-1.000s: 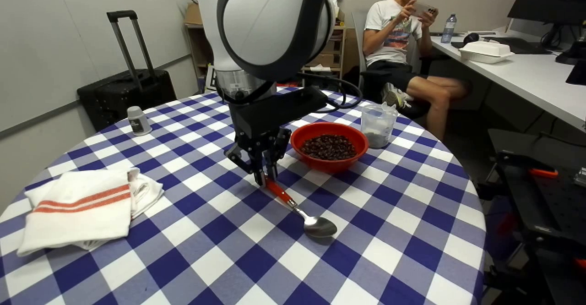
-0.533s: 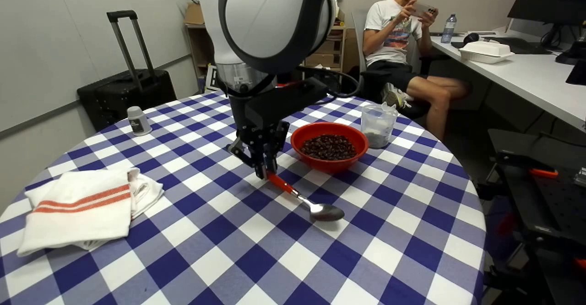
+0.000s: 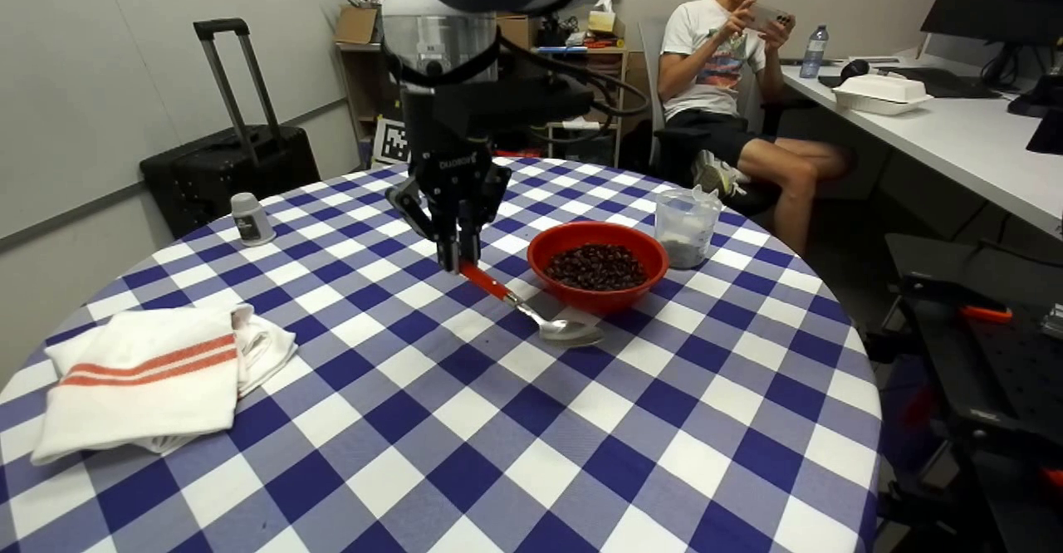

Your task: Use the spoon to shift a spoonful of the brown objects to the jug

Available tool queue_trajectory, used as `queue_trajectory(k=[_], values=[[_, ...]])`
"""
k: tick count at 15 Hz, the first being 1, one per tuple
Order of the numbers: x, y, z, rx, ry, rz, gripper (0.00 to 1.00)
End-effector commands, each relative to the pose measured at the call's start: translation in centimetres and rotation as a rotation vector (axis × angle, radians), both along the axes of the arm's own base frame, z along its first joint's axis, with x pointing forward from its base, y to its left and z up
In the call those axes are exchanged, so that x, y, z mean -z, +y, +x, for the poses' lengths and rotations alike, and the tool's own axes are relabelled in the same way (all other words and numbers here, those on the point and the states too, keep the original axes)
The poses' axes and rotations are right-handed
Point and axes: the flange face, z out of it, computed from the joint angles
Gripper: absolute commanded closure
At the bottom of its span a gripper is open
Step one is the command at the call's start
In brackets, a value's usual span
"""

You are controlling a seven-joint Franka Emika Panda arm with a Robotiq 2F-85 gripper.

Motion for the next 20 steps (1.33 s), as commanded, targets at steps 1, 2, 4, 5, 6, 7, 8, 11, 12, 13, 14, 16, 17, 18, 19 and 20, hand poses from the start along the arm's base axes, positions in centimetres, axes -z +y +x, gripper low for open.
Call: queue_trajectory(k=[1, 2, 4, 5, 6, 7, 8, 11, 12, 13, 14, 16, 17, 18, 19, 20], values=[[-3.6, -1.1, -0.5, -0.003, -0.062, 0.018, 0.95], [-4.5, -1.6, -0.5, -0.005, -0.080, 0.009, 0.95], [-6.0, -2.7, -0.4, 0.000, -0.110, -0.013, 0.95], [-6.5, -3.3, -0.5, 0.003, -0.127, -0.026, 0.95], [-6.9, -4.0, -0.6, 0.009, -0.143, -0.042, 0.95], [-7.2, -4.7, -0.7, 0.015, -0.160, -0.057, 0.95], [-7.2, -5.5, -0.7, 0.024, -0.178, -0.082, 0.95], [-6.2, -8.0, -1.1, 0.030, -0.232, -0.176, 0.95], [-5.6, -8.8, -1.3, 0.037, -0.252, -0.210, 0.95], [-5.1, -9.5, -1.5, 0.047, -0.272, -0.241, 0.95], [-4.6, -10.1, -1.7, 0.059, -0.297, -0.278, 0.95], [-4.0, -11.2, -2.0, 0.092, -0.349, -0.343, 0.95], [-3.7, -11.6, -2.1, 0.111, -0.363, -0.371, 0.95], [-3.6, -11.9, -2.2, 0.133, -0.384, -0.404, 0.95], [-3.5, -12.1, -2.3, 0.153, -0.393, -0.429, 0.95], [-3.3, -12.2, -2.5, 0.175, -0.400, -0.457, 0.95]])
